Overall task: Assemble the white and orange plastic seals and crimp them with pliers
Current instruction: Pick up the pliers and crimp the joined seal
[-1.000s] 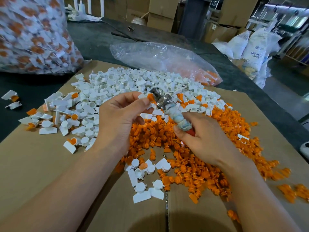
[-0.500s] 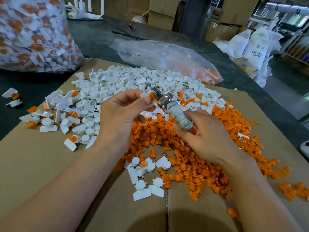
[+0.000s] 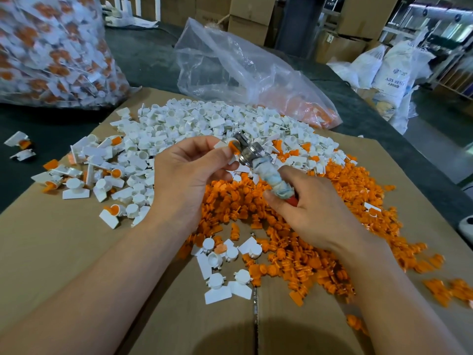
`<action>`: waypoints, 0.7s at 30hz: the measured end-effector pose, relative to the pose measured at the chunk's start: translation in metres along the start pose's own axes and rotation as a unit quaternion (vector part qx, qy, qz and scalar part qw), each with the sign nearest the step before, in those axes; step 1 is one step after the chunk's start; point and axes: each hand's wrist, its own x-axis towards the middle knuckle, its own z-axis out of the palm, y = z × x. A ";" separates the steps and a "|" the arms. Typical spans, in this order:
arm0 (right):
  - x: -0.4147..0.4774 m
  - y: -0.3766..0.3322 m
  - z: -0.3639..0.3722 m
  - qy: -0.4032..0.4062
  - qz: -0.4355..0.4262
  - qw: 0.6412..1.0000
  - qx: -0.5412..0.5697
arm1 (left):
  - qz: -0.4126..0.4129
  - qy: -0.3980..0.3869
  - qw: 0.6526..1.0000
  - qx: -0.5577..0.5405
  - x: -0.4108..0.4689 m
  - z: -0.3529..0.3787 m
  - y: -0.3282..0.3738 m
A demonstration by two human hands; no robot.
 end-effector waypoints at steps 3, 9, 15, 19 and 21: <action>0.000 -0.001 0.002 0.008 0.001 1.000 0.002 | -0.004 0.009 1.000 -0.007 0.001 0.000 0.000; 0.001 -0.002 0.004 0.003 0.011 1.000 -0.007 | -0.004 0.014 1.000 -0.009 0.001 0.000 -0.001; 0.002 -0.002 0.005 -0.006 0.016 1.000 -0.017 | -0.002 0.019 1.000 -0.016 0.002 0.000 -0.001; 0.002 -0.003 0.005 -0.011 0.022 0.999 -0.025 | 0.002 0.017 1.000 -0.011 0.001 0.000 -0.002; 0.002 -0.003 0.006 -0.012 0.021 0.999 -0.024 | 0.002 0.017 1.000 -0.009 0.001 0.000 -0.002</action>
